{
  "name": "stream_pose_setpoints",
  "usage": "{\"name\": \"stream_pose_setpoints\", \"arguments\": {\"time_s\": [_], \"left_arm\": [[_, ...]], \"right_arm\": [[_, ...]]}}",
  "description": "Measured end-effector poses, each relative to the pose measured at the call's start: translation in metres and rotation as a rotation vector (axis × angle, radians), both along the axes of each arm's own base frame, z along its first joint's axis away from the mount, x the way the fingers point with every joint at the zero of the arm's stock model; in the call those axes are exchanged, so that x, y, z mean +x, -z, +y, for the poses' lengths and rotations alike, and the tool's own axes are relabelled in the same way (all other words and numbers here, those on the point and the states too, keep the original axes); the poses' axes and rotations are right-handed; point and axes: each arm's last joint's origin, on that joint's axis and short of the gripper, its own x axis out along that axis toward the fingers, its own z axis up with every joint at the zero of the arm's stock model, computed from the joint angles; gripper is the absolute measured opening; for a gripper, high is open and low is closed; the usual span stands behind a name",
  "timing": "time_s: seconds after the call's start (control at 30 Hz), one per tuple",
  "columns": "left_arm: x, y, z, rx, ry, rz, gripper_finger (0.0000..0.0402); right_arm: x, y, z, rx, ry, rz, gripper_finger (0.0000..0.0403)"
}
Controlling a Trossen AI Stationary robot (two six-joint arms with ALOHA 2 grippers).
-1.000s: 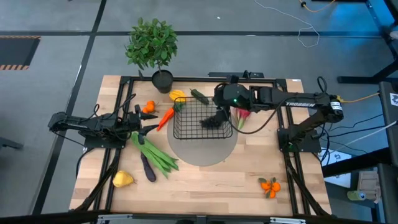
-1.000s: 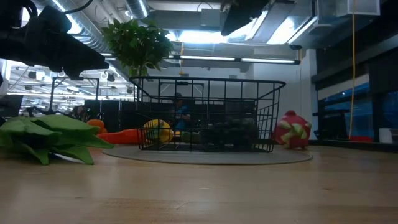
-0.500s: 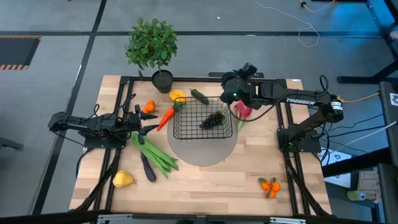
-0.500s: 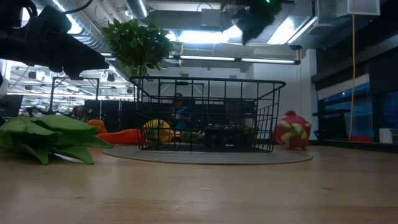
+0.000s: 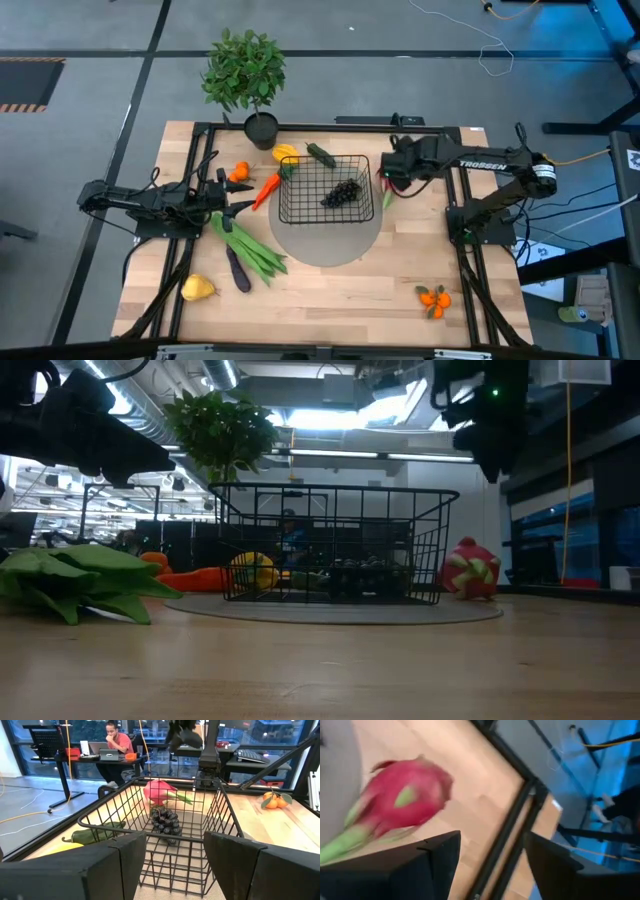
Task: Build produce basket
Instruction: Move the dragon fruit to the middle right side of the table
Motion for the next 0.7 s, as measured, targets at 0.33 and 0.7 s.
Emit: {"name": "stream_pose_setpoints", "arguments": {"time_s": [0.33, 0.7], "left_arm": [[0.0, 0.0, 0.0, 0.0, 0.001, 0.0, 0.019], [0.0, 0.0, 0.0, -0.001, 0.001, 0.0, 0.019]], "right_arm": [[0.007, 0.063, 0.004, 0.135, -0.101, -0.077, 0.0218], [0.014, 0.065, -0.005, 0.099, -0.084, -0.171, 0.0218]]}}
